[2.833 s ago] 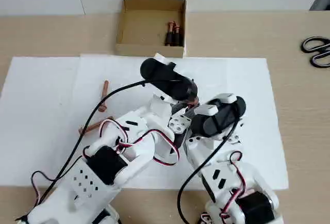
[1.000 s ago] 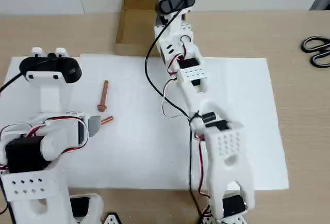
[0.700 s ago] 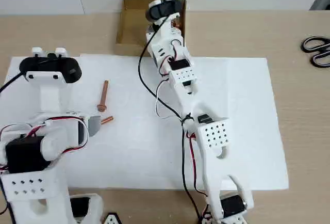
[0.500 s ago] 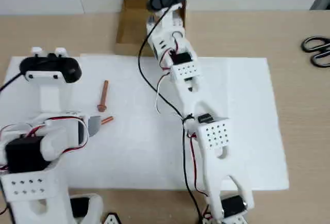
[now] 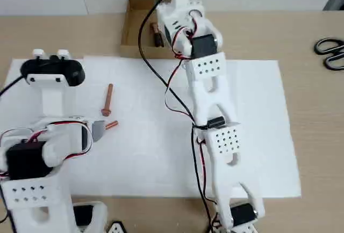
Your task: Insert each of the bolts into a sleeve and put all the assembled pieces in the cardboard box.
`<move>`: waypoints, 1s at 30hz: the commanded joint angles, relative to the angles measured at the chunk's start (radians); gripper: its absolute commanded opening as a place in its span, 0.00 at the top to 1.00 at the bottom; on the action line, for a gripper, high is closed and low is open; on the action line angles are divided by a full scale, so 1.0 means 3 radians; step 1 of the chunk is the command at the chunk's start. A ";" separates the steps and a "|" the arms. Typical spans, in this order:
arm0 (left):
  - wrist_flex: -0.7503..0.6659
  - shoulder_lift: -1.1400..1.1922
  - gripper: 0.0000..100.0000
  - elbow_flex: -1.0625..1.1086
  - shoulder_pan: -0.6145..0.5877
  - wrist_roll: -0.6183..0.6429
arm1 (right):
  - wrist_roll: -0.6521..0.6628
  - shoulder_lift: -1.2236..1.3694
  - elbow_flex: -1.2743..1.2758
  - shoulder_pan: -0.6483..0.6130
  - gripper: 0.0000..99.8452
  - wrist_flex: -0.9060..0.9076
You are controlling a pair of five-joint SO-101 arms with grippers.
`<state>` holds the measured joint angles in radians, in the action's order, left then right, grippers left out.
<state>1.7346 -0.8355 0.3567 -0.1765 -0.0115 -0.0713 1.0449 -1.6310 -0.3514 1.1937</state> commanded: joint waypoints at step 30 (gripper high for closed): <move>0.0041 -0.0041 0.75 0.0095 0.0000 -0.0015 | -0.0036 -0.3731 0.4266 0.0294 0.77 0.1588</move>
<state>1.7346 -0.8355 0.3844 -0.1765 -0.0115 -0.0729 0.0629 -0.5723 -0.2578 1.6847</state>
